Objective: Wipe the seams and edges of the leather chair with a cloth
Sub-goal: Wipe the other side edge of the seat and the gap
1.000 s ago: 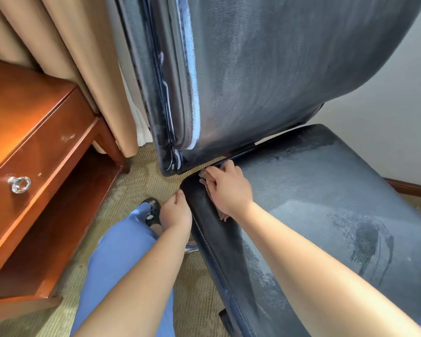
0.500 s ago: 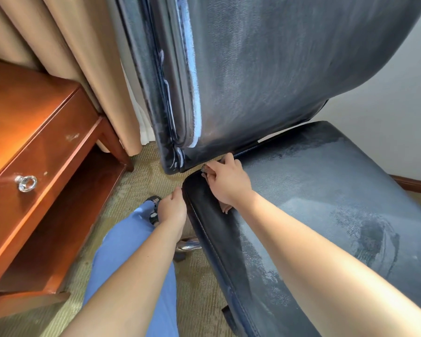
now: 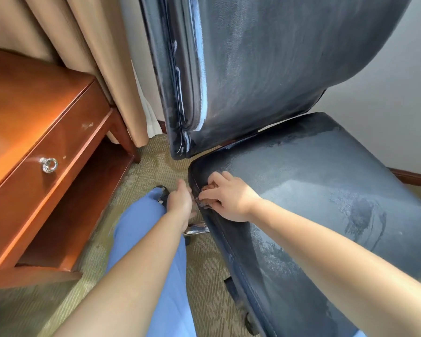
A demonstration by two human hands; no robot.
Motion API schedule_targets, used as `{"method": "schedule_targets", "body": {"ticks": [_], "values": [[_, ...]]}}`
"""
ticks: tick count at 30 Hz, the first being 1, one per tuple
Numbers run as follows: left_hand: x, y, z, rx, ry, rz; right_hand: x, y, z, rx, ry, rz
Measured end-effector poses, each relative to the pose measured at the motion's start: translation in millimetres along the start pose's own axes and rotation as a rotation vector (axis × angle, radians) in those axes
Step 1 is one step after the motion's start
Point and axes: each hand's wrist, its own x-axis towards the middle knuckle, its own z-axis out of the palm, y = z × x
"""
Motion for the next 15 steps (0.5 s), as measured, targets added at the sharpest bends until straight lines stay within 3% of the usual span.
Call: {"method": "schedule_targets", "body": {"ticks": [15], "values": [[-94.8,-69.1,10.1,0.020,-0.119,-0.017,-145.6,-54.5,10.8,-0.180,-0.196,-0.113]]}}
